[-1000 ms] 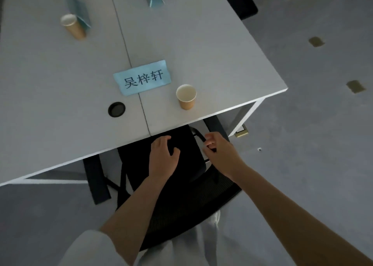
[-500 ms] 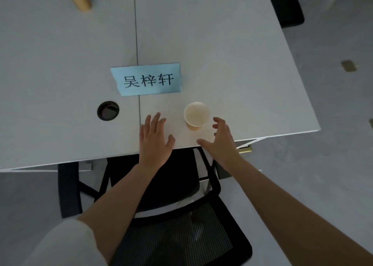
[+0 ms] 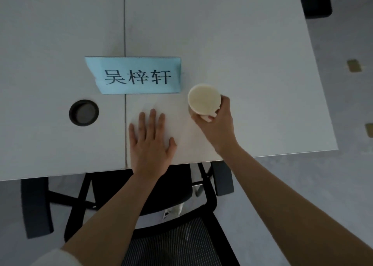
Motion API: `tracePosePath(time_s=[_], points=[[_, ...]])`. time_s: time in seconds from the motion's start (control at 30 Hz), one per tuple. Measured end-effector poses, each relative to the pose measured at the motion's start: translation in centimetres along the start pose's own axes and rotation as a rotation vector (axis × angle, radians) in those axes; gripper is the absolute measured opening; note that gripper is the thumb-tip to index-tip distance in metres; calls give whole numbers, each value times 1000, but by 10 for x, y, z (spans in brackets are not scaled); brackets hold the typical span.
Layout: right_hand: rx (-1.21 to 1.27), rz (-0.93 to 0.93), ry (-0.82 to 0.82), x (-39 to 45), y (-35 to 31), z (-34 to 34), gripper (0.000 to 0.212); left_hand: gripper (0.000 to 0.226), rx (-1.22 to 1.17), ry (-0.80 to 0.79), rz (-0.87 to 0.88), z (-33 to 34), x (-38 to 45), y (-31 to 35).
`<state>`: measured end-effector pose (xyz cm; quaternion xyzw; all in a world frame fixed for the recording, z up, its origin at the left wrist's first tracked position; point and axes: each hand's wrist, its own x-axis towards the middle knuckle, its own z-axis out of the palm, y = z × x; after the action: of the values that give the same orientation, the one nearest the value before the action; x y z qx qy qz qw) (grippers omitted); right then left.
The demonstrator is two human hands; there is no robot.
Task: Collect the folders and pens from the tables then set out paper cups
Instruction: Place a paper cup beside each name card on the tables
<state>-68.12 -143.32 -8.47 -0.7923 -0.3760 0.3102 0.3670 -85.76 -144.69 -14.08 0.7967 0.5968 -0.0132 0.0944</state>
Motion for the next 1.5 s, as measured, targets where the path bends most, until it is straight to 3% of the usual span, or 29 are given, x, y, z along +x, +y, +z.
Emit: tracePosePath(time_s=[0.37, 0.47, 0.67, 0.9, 1.03, 1.2, 1.3, 1.5], points=[[-82, -45, -21, 70, -21, 21, 76, 76, 5, -12, 10, 2, 2, -3], [-164, -19, -83, 54, -9, 15, 74, 77, 13, -24, 8, 1, 3, -3], [-391, -79, -102, -7, 33, -24, 41, 76, 21, -61, 34, 2, 6, -8], [-423, -37, -199, -67, 71, -86, 41, 73, 41, -183, 1, -14, 7, -4], [-418, 80, -269, -87, 98, -128, 36, 64, -92, -213, -150, -27, -13, 36], [-380, 186, -267, -114, 137, -211, 41, 47, -271, -129, -106, -20, -73, 124], [-317, 269, -255, -128, 166, -268, 33, 42, -380, -88, -98, -12, -113, 187], [-138, 400, -177, -146, 211, -372, 29, 32, -577, -120, -92, -13, -165, 323]])
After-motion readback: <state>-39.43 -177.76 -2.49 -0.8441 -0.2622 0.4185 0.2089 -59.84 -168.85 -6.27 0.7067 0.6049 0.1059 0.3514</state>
